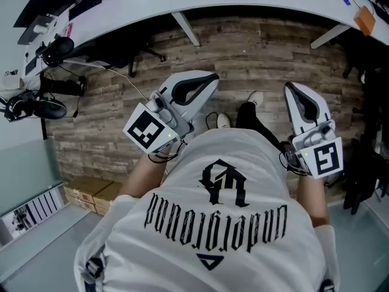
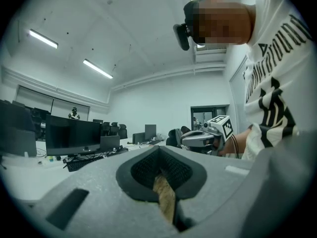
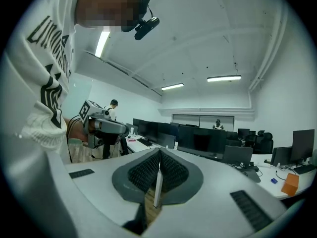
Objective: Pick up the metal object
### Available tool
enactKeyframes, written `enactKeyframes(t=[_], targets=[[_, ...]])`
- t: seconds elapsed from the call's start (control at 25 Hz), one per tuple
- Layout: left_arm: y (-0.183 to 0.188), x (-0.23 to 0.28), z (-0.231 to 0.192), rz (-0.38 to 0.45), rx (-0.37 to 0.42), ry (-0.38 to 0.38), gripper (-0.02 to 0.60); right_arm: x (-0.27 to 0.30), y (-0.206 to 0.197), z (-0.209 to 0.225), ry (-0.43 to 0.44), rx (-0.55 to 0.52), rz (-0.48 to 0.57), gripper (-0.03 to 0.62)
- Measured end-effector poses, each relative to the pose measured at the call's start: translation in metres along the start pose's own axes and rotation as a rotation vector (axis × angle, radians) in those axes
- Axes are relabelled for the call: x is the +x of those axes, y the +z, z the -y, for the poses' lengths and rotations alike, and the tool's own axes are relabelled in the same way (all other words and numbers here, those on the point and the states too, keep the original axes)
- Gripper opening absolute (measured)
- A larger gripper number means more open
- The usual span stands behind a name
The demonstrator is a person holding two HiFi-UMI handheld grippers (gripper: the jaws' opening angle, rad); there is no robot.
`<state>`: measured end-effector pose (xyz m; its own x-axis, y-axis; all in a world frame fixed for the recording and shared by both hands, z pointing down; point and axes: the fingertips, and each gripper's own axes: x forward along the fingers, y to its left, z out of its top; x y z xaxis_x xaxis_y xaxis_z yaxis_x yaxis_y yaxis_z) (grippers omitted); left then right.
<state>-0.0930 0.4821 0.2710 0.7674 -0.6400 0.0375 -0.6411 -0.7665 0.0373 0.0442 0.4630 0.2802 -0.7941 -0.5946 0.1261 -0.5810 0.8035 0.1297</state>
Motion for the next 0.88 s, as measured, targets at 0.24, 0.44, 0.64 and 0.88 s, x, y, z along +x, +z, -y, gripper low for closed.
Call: enactKeyframes(t=[0.24,0.44,0.64,0.88], targets=[[-0.003,0.018,-0.023,-0.01,-0.003,0.025,0.015,0.023,-0.005,0.029,0.019,0.011,0.009,0.015],[-0.009,0.041,-0.047,-0.029,-0.02,0.043,0.015,0.042,-0.012,0.059,0.038,0.015,0.004,0.015],[-0.01,0.077,-0.075,-0.038,-0.038,0.052,0.015,0.058,-0.021,0.101,0.036,0.044,-0.011,0.015],[-0.014,0.141,-0.106,-0.039,-0.041,0.029,0.015,0.066,-0.038,0.169,0.014,0.06,-0.024,0.015]])
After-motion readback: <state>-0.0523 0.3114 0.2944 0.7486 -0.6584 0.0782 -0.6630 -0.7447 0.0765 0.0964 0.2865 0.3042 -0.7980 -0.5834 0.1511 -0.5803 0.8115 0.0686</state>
